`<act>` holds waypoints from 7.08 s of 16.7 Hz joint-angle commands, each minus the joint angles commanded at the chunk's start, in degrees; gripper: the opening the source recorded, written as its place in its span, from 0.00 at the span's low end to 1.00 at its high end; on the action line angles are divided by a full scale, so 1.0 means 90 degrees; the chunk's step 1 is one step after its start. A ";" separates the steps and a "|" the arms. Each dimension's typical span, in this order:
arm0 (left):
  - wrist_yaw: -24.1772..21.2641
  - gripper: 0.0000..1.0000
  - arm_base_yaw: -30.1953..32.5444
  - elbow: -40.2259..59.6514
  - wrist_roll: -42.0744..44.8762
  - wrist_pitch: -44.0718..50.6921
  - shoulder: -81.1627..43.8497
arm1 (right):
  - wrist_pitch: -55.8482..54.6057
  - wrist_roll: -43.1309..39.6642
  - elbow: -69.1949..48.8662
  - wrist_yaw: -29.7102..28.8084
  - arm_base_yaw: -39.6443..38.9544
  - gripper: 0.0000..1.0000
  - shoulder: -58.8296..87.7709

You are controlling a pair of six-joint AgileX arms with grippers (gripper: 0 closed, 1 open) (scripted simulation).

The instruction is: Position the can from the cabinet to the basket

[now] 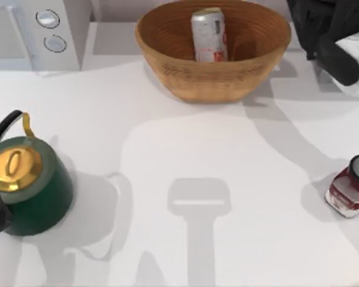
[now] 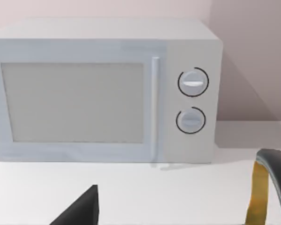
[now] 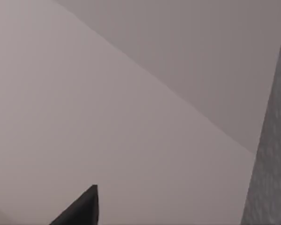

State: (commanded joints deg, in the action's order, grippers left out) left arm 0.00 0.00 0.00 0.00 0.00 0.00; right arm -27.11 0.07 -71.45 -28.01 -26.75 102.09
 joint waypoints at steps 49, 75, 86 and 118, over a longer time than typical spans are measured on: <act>0.0000 1.00 0.0000 0.0000 0.0000 0.0000 0.0000 | -0.4320 0.0139 0.5568 0.9189 0.9081 1.00 -0.2072; 0.0000 1.00 0.0000 0.0000 0.0000 0.0000 0.0000 | 0.3022 0.0171 -0.1065 0.9762 0.9692 1.00 -0.2310; 0.0000 1.00 0.0000 0.0000 0.0000 0.0000 0.0000 | 0.5426 0.0177 -0.3185 0.9682 0.9600 1.00 -0.2793; 0.0000 1.00 0.0000 0.0000 0.0000 0.0000 0.0000 | 0.5845 0.0008 -0.3115 0.0144 0.0338 1.00 -0.3229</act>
State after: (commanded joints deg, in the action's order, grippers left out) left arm 0.00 0.00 0.00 0.00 0.00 0.00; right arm 25.50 0.14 -99.49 -26.71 -23.71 73.03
